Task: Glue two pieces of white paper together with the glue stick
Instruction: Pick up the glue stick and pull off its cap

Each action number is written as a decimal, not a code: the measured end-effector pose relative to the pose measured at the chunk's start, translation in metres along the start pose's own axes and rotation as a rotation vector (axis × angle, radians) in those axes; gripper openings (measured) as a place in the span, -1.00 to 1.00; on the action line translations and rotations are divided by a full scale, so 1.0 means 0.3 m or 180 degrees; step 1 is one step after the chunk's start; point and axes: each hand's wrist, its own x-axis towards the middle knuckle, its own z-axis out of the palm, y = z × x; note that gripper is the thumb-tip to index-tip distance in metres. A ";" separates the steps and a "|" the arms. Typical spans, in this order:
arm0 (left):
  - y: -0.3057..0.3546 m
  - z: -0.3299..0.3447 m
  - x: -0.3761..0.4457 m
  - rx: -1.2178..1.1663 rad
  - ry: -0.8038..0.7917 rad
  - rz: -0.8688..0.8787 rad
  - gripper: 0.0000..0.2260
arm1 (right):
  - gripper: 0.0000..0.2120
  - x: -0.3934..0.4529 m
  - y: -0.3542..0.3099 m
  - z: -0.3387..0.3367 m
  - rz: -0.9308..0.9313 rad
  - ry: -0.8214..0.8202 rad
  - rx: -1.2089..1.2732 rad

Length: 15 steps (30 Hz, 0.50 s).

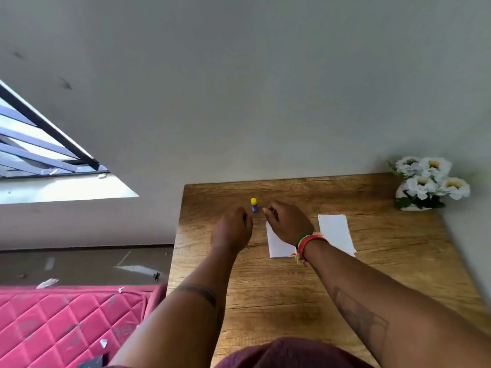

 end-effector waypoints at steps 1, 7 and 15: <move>-0.008 -0.004 0.006 -0.0006 0.0000 -0.0050 -0.82 | -0.76 0.008 -0.004 0.010 -0.0005 0.0002 0.0031; -0.031 0.018 0.051 -0.0148 0.0012 -0.0200 -0.81 | -0.86 0.060 -0.008 0.039 0.0163 -0.0068 0.0019; -0.022 0.055 0.119 -0.0494 0.0016 0.0133 -0.68 | -0.72 0.112 0.013 0.086 0.0121 -0.0140 0.0120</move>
